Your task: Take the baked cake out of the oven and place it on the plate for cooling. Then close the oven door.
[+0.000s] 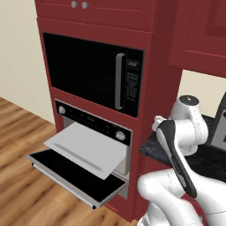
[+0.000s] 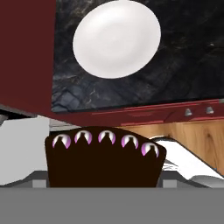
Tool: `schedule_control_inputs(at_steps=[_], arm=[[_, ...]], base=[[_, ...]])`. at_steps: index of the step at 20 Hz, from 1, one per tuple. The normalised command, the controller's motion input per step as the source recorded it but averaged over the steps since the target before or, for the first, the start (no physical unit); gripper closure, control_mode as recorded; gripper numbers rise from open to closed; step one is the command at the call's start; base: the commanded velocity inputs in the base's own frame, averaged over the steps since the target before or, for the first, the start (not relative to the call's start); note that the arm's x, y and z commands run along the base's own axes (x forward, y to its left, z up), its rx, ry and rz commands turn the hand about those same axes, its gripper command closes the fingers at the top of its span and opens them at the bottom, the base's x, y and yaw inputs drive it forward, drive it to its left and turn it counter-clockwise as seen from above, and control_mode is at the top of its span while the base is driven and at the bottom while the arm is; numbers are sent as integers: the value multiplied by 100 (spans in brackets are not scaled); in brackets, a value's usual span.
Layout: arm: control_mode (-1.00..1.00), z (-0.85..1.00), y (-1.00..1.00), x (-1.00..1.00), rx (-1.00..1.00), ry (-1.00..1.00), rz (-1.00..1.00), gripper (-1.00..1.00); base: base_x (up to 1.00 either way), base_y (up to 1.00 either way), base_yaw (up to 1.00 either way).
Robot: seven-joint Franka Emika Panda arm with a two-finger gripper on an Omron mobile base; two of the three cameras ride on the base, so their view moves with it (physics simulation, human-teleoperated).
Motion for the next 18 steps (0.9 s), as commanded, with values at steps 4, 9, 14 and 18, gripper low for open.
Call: schedule_control_inputs(at_steps=[4,9,14,18], arm=[[-100,-31,-75,13,0,0,-3,100],[-100,-20,-75,26,0,0,0,100],[-100,-2,-48,57,0,5,0,100],[-100,-1,-43,56,0,5,0,100]], base=[[0,0,0],[0,0,0],[0,0,0],[0,0,0]])
